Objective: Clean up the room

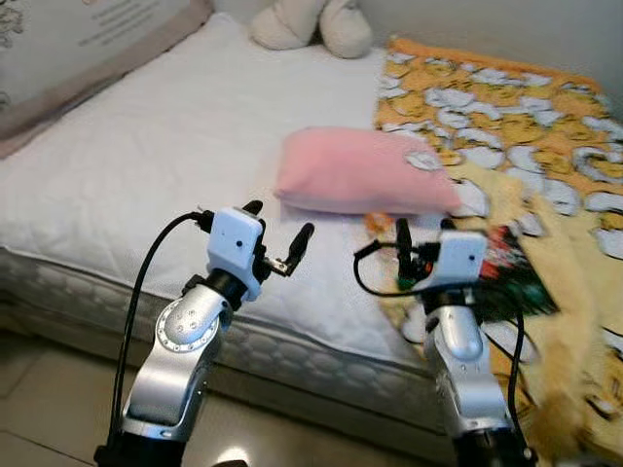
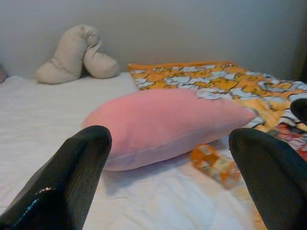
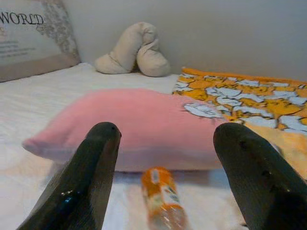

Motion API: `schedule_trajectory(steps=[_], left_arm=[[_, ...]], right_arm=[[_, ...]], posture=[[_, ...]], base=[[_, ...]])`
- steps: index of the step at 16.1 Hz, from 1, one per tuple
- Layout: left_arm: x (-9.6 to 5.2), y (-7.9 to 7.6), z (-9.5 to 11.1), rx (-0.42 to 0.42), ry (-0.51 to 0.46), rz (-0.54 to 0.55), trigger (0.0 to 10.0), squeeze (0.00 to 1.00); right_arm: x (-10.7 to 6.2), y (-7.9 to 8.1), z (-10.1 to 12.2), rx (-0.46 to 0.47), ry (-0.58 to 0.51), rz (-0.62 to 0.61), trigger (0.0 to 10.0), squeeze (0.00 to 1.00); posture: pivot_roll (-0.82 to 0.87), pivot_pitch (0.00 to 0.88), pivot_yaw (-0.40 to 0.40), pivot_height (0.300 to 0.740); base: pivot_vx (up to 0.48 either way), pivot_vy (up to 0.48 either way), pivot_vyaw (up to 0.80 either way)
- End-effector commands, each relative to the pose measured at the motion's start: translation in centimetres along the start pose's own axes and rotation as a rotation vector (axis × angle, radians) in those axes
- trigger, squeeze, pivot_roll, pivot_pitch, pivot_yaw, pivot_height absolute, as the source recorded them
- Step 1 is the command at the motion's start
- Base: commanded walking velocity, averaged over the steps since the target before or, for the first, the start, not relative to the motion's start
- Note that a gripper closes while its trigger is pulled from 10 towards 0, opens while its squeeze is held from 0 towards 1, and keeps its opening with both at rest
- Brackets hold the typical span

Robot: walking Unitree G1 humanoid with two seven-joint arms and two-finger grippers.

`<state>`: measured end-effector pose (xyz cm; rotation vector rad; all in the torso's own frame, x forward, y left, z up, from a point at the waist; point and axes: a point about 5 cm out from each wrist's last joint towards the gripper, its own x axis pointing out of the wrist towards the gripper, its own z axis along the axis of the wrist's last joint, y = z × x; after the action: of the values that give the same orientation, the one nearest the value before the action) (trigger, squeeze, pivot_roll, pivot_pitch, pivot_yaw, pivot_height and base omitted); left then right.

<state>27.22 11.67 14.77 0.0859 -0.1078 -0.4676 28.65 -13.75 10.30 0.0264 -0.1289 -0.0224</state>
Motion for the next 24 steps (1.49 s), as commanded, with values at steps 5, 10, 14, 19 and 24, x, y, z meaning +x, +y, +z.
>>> schedule_trajectory(steps=[5, 10, 14, 19, 24], left_arm=[[0.8, -1.6, 0.7, 0.071, -0.009, -0.135, 10.0, 0.00], [0.5, -0.8, 0.2, 0.058, 0.045, -0.113, 10.0, 0.00], [-0.6, -0.7, 0.1, 0.016, 0.109, -0.162, 10.0, 0.00], [-1.2, -0.8, 0.1, -0.024, 0.134, -0.165, 10.0, 0.00], [-1.4, -0.9, 0.3, -0.036, 0.147, -0.168, 10.0, 0.00]], right_arm=[[0.5, -2.3, 0.1, 0.001, 0.021, -0.162, 10.0, 0.00], [3.1, -4.1, -2.8, 0.061, 0.252, -0.212, 10.0, 0.00], [4.8, -5.7, -4.4, 0.037, 0.429, -0.267, 10.0, 0.00], [4.6, -6.3, -6.1, 0.039, 0.604, -0.231, 10.0, 0.00], [5.1, -5.3, -6.1, 0.060, 0.642, -0.151, 10.0, 1.00]], posture=[[0.10, 0.000, -0.055, 0.736], [0.11, 0.016, -0.024, 0.736], [0.15, 0.055, -0.017, 0.736], [0.17, 0.074, -0.027, 0.736], [0.18, 0.079, -0.031, 0.736]], base=[[0.472, 0.000, 0.00], [0.060, 0.000, 0.00], [0.000, 0.000, 0.00], [0.000, 0.000, 0.00], [0.000, 0.000, 0.00]])
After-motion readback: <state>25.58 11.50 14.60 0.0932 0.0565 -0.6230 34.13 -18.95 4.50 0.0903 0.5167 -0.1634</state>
